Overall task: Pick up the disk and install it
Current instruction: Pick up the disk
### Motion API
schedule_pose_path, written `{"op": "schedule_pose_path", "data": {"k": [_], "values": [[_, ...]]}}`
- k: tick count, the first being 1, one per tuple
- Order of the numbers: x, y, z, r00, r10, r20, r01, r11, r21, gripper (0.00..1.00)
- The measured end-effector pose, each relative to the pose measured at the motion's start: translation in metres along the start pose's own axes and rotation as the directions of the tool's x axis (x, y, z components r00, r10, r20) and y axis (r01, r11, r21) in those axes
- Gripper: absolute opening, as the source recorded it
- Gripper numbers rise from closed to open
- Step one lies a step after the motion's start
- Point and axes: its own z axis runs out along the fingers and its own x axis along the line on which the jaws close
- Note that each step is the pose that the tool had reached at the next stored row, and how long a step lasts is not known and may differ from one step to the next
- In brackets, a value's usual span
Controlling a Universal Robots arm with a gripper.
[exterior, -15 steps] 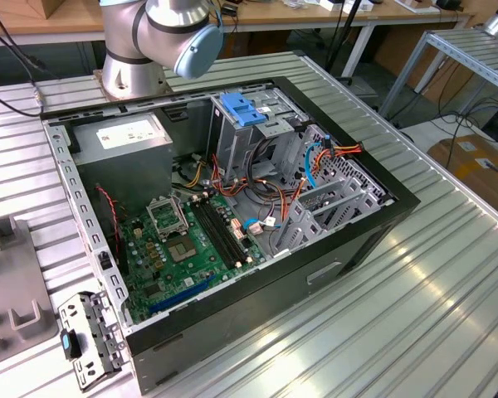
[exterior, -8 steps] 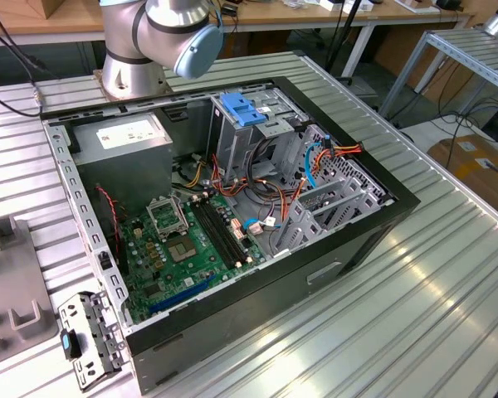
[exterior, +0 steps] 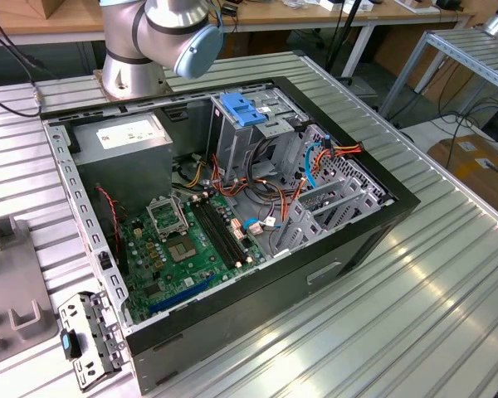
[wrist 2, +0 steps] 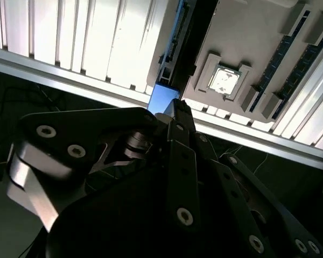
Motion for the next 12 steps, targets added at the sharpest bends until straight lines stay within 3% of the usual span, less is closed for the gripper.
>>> {"op": "schedule_pose_path", "data": {"k": [7,8,11,12], "values": [[0.0001,0.0005,0.0001,1.0000,0.000,0.0000,0.000,1.0000,0.0001,0.11],[0.0002,0.0010,0.0002,1.0000,0.000,0.0000,0.000,1.0000,0.0000,0.17],[-0.0004,0.0019,0.0003,1.0000,0.000,0.0001,0.000,1.0000,0.0003,0.19],[-0.0010,0.0022,0.0005,1.0000,0.000,0.0000,0.000,1.0000,0.0001,0.25]]}}
